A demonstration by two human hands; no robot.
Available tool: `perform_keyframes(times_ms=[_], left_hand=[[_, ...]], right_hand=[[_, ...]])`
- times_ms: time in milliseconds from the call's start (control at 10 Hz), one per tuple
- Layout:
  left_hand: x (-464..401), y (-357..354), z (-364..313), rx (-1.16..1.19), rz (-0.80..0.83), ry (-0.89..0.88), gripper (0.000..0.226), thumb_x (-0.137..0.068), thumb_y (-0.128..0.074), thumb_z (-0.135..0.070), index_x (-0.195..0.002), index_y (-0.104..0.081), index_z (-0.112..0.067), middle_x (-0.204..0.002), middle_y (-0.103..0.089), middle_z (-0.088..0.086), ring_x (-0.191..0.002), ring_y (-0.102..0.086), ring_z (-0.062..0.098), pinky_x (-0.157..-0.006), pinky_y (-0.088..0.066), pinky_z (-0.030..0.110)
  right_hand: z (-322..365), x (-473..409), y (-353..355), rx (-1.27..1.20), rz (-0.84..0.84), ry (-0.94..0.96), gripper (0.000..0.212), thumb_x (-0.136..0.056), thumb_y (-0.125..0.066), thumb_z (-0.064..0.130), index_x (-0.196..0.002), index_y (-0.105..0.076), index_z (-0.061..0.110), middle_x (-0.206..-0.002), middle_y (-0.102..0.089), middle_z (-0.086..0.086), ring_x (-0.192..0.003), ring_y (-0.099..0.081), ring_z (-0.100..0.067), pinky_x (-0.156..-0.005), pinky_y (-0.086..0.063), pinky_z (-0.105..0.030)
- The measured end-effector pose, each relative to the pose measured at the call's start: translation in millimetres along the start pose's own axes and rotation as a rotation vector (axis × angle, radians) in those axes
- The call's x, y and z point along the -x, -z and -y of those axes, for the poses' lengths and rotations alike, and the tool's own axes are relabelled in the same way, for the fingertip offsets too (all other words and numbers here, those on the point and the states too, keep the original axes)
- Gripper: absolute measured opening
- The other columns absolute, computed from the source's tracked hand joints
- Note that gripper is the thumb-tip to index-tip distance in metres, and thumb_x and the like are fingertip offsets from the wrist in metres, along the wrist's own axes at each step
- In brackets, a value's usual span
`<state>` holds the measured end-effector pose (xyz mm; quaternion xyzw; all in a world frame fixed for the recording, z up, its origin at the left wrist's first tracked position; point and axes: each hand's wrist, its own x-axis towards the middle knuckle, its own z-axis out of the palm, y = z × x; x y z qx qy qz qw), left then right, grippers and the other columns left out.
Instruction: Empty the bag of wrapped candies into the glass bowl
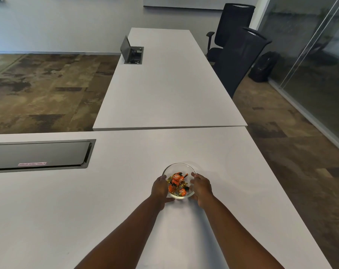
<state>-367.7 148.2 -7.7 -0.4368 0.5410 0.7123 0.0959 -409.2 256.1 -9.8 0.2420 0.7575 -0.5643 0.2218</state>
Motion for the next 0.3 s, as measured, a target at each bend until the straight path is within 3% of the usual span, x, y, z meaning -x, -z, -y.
perform_keyframes(times_ms=[100,200,300], left_hand=[[2,2,-1,-0.021,-0.010,-0.028,0.036,-0.099,-0.028,-0.025,-0.127,-0.047,-0.012,-0.136,-0.048,0.015,-0.113,-0.052,0.032,-0.085,-0.050,0.045],[3,9,-3,-0.280,-0.124,-0.192,0.044,-0.098,-0.029,-0.029,-0.136,-0.039,-0.008,-0.144,-0.042,0.019,-0.130,-0.041,0.035,-0.107,-0.038,0.046],[6,19,-10,-0.560,-0.284,-0.398,0.053,-0.098,-0.031,-0.028,-0.146,-0.022,-0.006,-0.147,-0.037,0.020,-0.136,-0.032,0.034,-0.110,-0.029,0.041]], right_hand=[[5,-2,1,0.043,-0.011,-0.020,0.037,-0.099,-0.035,0.022,-0.120,-0.060,0.005,-0.126,-0.060,-0.019,-0.116,-0.054,-0.036,-0.101,-0.047,-0.050],[14,4,5,0.224,-0.033,0.036,0.045,-0.100,-0.030,0.028,-0.128,-0.053,0.001,-0.136,-0.053,-0.019,-0.126,-0.049,-0.034,-0.108,-0.040,-0.041],[22,11,9,0.349,-0.083,0.149,0.048,-0.100,-0.030,0.031,-0.139,-0.043,0.007,-0.146,-0.046,-0.014,-0.134,-0.041,-0.031,-0.110,-0.033,-0.036]])
